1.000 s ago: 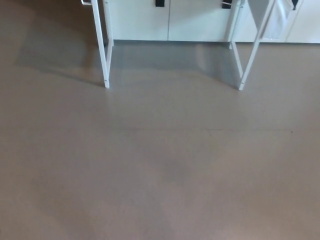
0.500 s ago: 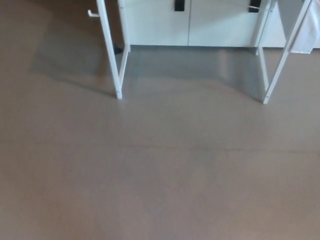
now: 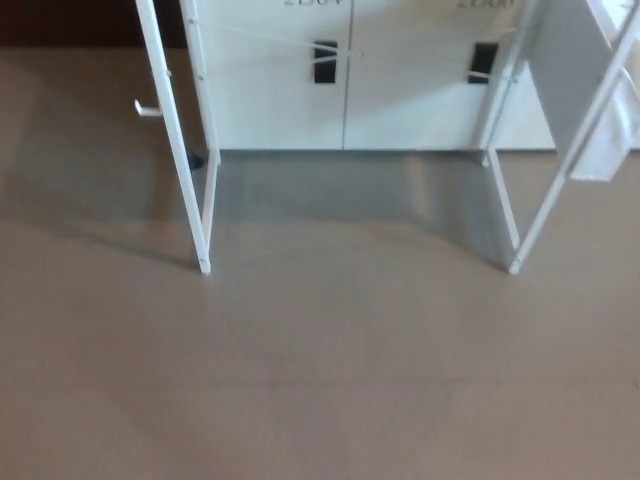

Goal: The robot walks towards a table in front, picks a dumpling toy with left hand and puts it in an orange round plate

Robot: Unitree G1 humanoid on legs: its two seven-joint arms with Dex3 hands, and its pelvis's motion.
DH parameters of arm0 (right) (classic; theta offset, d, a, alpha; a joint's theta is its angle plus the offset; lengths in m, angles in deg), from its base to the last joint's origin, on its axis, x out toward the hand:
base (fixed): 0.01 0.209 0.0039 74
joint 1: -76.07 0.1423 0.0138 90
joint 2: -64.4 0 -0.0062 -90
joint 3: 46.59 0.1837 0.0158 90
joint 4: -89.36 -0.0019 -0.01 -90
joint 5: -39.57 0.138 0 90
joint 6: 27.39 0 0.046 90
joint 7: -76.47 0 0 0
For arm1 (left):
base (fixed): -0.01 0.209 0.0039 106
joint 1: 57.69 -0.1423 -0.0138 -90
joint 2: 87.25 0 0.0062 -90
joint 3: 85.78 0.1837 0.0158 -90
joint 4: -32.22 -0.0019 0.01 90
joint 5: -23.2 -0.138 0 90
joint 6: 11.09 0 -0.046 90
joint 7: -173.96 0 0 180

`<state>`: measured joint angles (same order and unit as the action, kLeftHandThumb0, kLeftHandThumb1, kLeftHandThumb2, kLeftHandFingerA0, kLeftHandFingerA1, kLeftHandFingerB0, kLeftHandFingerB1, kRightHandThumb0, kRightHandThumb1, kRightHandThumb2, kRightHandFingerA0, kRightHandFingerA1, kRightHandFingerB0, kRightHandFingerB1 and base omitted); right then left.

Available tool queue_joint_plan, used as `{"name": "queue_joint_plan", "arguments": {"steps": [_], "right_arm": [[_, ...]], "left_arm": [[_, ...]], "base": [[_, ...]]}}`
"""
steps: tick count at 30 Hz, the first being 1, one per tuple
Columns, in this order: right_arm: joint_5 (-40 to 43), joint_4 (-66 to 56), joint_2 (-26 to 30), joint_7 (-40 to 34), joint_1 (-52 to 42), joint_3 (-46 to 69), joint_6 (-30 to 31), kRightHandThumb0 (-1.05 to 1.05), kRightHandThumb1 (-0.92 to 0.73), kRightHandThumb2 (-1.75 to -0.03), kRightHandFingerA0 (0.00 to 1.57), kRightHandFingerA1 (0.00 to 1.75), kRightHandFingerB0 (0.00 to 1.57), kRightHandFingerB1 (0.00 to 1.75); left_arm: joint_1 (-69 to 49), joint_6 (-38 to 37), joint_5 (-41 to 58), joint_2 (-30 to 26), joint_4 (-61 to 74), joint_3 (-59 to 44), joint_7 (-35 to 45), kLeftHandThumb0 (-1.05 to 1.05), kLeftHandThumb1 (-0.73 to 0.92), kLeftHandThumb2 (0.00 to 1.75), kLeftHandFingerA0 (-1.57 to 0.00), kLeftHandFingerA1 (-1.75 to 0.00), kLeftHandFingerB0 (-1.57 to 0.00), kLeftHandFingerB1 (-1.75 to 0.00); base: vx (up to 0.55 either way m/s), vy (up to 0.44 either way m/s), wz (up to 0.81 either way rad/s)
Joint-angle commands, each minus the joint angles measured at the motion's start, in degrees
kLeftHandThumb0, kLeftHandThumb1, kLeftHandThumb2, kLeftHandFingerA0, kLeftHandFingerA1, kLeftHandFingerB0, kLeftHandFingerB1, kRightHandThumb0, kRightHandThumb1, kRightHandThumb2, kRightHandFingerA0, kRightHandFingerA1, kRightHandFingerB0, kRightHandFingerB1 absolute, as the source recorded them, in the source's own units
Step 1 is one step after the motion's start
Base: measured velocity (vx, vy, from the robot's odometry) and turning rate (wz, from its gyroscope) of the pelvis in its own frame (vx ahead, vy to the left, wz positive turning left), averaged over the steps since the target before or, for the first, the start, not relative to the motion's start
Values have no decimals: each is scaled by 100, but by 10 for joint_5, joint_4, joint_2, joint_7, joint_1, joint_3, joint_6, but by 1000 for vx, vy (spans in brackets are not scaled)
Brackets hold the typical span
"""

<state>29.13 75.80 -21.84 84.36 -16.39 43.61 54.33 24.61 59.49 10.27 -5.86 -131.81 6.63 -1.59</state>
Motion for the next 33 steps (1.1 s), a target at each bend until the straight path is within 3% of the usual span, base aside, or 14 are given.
{"name": "queue_joint_plan", "arguments": {"steps": [1,2,9,19,20,21,22,26,33], "right_arm": [[2,0,4,6,7,3,2,-48,-56,-87,57,60,35,49],[4,0,3,9,8,4,4,-42,-69,-61,64,48,43,36],[-3,0,2,13,9,-1,4,-41,-71,-62,64,48,47,38],[-7,-2,3,14,8,-7,2,-41,-72,-62,63,50,46,38],[-7,-2,3,14,9,-8,3,-41,-71,-62,64,50,47,39],[-7,-2,3,13,10,-9,4,-41,-71,-62,64,50,47,39],[-6,-2,3,14,11,-8,7,-41,-72,-62,64,49,49,39],[-5,1,2,13,10,-9,10,-41,-72,-62,64,48,49,39],[-2,1,-1,10,9,-5,9,-40,-70,-61,65,49,49,39]], "left_arm": [[4,-5,4,-3,-1,-2,7,-32,64,59,-67,-61,-30,-31],[4,-6,4,-3,-1,-3,10,-31,63,59,-69,-62,-29,-31],[7,-2,1,-4,-3,-1,13,-33,62,58,-68,-62,-29,-31],[-1,-2,-2,-4,-2,4,5,-34,63,60,-70,-62,-28,-31],[-2,-4,0,-3,-3,2,8,-24,44,93,-64,-74,-13,-49],[-2,-6,3,-3,-4,-1,11,-24,44,93,-64,-74,-13,-49],[-3,-7,2,-3,-4,0,9,-34,63,59,-70,-60,-27,-31],[-8,-7,3,-3,-2,-1,10,-33,61,58,-77,-69,-28,-30],[-19,-16,-4,-4,5,3,-4,-34,66,61,-71,-64,-29,-31]], "base": [[536,-145,48],[525,-170,-38],[433,-118,27],[454,166,-32],[546,252,-38],[524,248,-3],[508,237,-7],[241,66,8],[229,-97,8]]}}
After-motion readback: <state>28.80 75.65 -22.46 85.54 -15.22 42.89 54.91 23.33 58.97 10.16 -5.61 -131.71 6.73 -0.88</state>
